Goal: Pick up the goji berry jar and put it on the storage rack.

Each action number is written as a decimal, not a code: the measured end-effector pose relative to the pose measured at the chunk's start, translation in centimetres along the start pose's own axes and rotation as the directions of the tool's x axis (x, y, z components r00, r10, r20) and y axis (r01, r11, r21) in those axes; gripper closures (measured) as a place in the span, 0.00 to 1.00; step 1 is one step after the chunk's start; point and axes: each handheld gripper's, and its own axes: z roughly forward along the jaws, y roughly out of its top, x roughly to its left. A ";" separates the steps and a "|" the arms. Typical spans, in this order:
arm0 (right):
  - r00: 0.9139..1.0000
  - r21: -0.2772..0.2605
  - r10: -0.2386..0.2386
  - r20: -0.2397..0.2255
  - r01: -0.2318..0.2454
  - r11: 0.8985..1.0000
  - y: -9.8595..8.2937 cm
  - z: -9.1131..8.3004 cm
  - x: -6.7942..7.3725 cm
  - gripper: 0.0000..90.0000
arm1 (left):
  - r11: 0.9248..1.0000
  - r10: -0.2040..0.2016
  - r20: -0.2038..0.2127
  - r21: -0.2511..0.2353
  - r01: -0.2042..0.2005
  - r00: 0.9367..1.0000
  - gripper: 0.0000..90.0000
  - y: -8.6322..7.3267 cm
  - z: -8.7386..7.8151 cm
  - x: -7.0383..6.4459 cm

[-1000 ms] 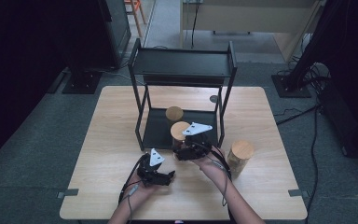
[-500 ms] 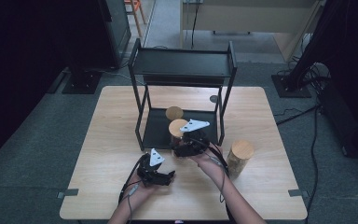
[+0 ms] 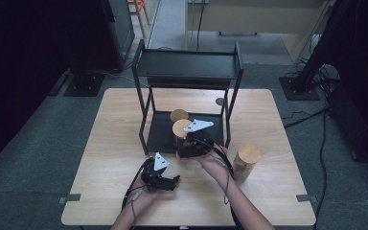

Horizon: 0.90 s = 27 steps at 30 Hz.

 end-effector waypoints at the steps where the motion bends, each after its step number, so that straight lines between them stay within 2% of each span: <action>1: 1.000 0.001 0.000 0.000 0.000 1.000 0.0 0.1 0.0 0.28 | 1.000 0.000 0.000 0.000 0.000 1.000 0.12 0.0 0.0 0.0; 27: 0.999 -0.012 0.030 0.028 -0.030 0.999 0.7 1.9 -0.3 0.28 | 1.000 0.001 -0.002 0.000 -0.001 1.000 0.12 0.0 0.0 0.0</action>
